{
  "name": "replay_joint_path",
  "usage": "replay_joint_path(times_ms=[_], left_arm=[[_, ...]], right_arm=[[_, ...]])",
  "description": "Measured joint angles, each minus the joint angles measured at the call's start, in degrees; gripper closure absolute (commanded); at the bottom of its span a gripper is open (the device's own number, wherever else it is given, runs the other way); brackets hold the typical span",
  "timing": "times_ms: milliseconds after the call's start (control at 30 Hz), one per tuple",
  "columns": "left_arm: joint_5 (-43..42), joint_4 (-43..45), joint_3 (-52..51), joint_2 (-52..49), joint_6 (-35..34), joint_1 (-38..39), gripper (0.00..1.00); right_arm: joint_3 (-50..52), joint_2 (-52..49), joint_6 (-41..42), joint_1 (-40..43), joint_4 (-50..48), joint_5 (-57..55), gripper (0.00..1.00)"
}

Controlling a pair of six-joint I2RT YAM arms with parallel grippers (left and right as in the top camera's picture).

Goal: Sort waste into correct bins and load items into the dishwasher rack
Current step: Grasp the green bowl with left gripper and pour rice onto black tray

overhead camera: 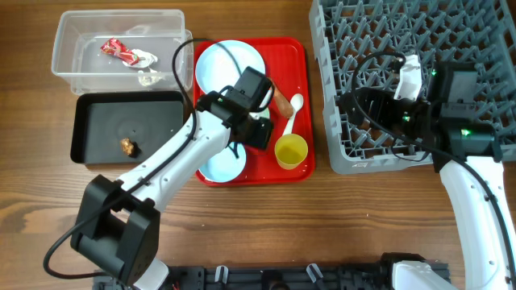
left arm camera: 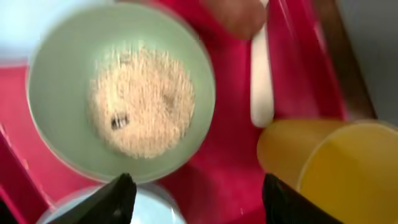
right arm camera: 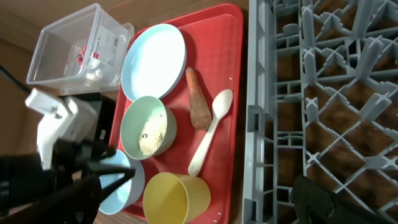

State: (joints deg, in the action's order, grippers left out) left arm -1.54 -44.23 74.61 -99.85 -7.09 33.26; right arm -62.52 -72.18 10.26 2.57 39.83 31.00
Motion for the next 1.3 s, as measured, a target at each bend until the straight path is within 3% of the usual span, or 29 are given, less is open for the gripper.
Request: replay_joint_path(times_ms=[133,233,267,367,400,433,667,767,900,967,1100,1300], left_arm=[[0.24,8.33,0.42,-5.03,11.76,0.02,0.37],[0.24,11.32,0.42,-10.58,15.08,0.0,0.46],[0.26,11.74,0.42,-11.5,15.76,0.02,0.51],[0.26,11.93,0.42,-12.68,16.98,0.0,0.77],[0.39,11.93,0.42,-12.87,16.98,0.0,0.91],[0.42,12.0,0.42,-12.98,17.22,0.0,0.96],[2.14,12.09,1.09,-12.9,16.5,0.02,0.96],[1.68,10.86,2.47,-10.14,11.26,0.02,0.96],[0.94,5.4,5.33,0.68,2.82,-1.9,0.96],[-1.14,0.35,6.01,6.21,-1.03,-7.04,0.96],[-11.3,-9.16,6.56,8.48,-3.69,-26.75,0.96],[-33.05,-15.61,6.56,0.17,7.21,-48.87,0.96]], right_arm=[[0.0,0.0,0.02,0.0,0.33,0.0,0.0],[0.0,0.0,0.02,0.0,0.5,0.0,0.0],[0.0,0.0,0.02,0.0,0.52,-0.02,0.0],[0.0,0.0,0.02,0.0,0.59,-0.02,0.0],[0.0,0.0,0.02,0.0,0.68,-0.02,0.0],[0.0,0.0,0.02,0.0,0.68,-0.02,0.0],[0.0,0.0,0.02,0.0,0.72,-0.02,0.0],[0.0,0.0,0.02,0.0,0.74,-0.02,0.0],[0.0,0.0,0.02,0.0,0.85,0.0,0.0],[0.0,0.0,0.02,0.0,0.83,-0.02,0.0],[0.0,0.0,0.02,0.0,0.46,-0.04,0.0],[0.0,0.0,0.02,0.0,0.37,-0.17,0.0]])
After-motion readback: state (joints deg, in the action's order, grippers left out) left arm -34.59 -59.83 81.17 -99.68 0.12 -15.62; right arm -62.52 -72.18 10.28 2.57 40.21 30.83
